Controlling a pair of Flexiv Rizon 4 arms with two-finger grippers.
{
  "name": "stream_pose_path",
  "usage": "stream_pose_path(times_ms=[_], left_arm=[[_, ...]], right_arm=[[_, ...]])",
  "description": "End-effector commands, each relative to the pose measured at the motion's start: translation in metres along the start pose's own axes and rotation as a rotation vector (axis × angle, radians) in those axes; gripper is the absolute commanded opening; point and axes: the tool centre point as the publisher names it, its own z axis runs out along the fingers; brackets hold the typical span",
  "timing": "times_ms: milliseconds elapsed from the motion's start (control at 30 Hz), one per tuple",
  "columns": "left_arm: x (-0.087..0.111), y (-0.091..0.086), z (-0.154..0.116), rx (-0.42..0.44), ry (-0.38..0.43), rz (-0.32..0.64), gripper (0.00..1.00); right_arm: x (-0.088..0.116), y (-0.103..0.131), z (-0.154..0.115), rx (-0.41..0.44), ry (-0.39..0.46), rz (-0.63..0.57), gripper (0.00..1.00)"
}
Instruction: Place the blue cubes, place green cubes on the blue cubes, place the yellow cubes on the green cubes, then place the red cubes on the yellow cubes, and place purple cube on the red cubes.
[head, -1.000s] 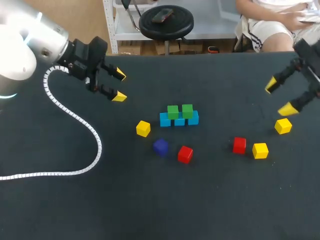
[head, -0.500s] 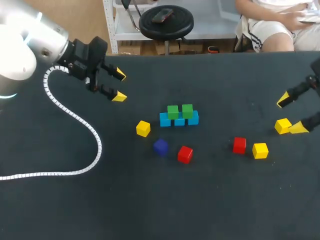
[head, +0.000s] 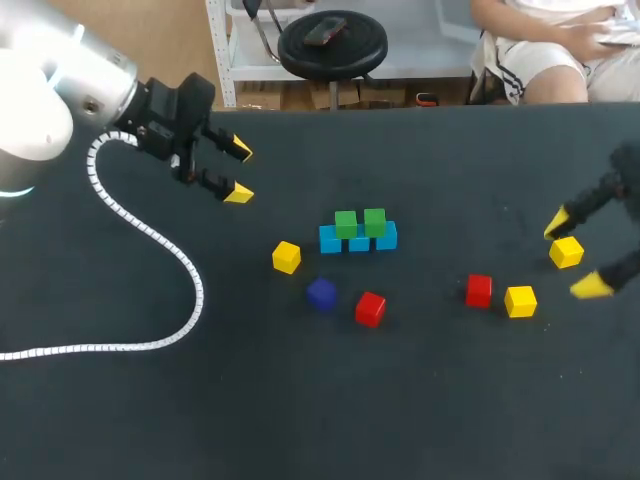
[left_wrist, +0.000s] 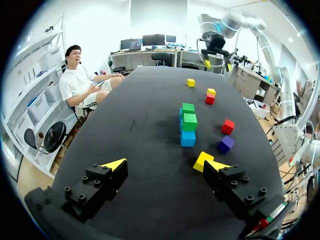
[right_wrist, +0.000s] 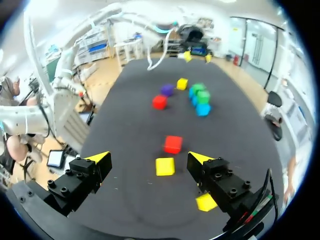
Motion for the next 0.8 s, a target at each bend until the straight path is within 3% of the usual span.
stream_pose_path(times_ms=[33, 267, 467, 800], left_arm=[[0.000, 0.002, 0.000, 0.005, 0.002, 0.001, 1.00], [0.000, 0.002, 0.000, 0.005, 0.002, 0.001, 1.00], [0.000, 0.002, 0.000, 0.005, 0.002, 0.001, 1.00], [0.000, 0.002, 0.000, 0.005, 0.002, 0.001, 1.00]], right_arm=[[0.000, 0.010, 0.024, -0.004, 0.128, 0.008, 1.00], [0.033, 0.035, 0.014, 0.043, 0.110, 0.038, 1.00], [0.056, 0.029, 0.012, 0.057, 0.012, 0.028, 1.00], [0.043, 0.007, 0.041, -0.004, -0.032, -0.049, 1.00]])
